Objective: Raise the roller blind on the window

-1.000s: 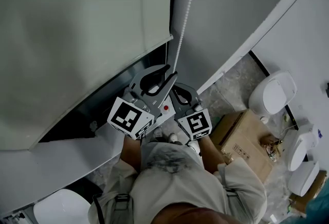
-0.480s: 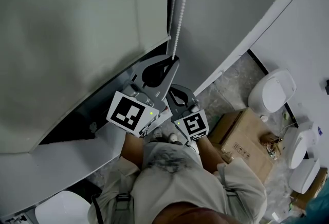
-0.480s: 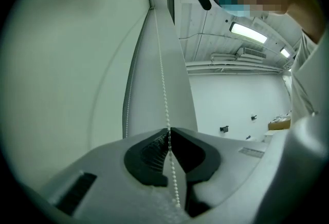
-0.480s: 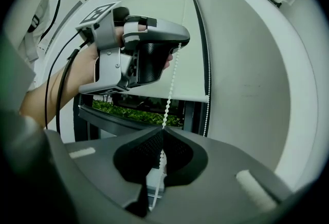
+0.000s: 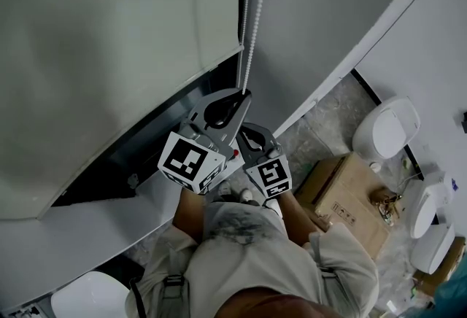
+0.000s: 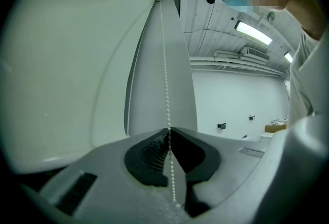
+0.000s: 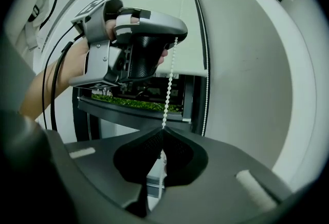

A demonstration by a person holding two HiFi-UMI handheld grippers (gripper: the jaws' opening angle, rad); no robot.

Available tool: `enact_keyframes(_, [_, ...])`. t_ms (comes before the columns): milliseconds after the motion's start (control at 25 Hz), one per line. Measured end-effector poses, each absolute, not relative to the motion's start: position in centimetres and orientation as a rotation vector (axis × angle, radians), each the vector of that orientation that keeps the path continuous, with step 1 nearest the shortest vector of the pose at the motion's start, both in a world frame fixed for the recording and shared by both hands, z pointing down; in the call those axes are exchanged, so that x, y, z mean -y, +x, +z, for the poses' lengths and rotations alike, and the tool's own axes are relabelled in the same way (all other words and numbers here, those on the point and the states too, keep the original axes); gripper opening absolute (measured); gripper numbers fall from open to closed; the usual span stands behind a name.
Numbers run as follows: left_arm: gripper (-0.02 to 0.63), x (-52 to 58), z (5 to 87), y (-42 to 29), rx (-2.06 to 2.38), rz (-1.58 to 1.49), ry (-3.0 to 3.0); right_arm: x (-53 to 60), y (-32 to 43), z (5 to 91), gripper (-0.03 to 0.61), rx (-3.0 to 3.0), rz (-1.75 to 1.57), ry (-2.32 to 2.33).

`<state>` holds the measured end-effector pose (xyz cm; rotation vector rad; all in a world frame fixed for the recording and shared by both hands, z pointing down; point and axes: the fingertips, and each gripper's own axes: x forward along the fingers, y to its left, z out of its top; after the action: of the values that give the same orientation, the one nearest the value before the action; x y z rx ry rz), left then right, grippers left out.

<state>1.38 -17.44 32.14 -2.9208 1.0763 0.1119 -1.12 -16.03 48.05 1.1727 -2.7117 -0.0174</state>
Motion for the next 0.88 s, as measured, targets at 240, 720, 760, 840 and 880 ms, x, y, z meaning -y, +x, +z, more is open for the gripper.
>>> enact_keyframes(240, [0.020, 17.5, 34.8, 1.3, -1.077, 0.067, -2.966, 16.2, -1.0, 50.6, 0.011, 2.667, 0.023, 1.173])
enact_keyframes(720, [0.020, 17.6, 37.9, 1.7, -1.074, 0.022, -3.027, 16.2, -0.6, 53.7, 0.011, 2.633, 0.084, 1.172])
enact_keyframes(760, [0.020, 17.7, 38.2, 1.7, -1.074, 0.019, -3.032, 16.2, -0.6, 54.0, 0.011, 2.630, 0.091, 1.172])
enact_keyframes(840, [0.020, 17.7, 38.7, 1.8, -1.076, 0.014, -3.043, 16.2, -0.5, 54.5, 0.011, 2.623, 0.105, 1.172])
enact_keyframes(880, [0.020, 17.7, 39.1, 1.8, -1.079, 0.010, -3.049, 16.2, -0.4, 54.8, 0.011, 2.620, 0.112, 1.170])
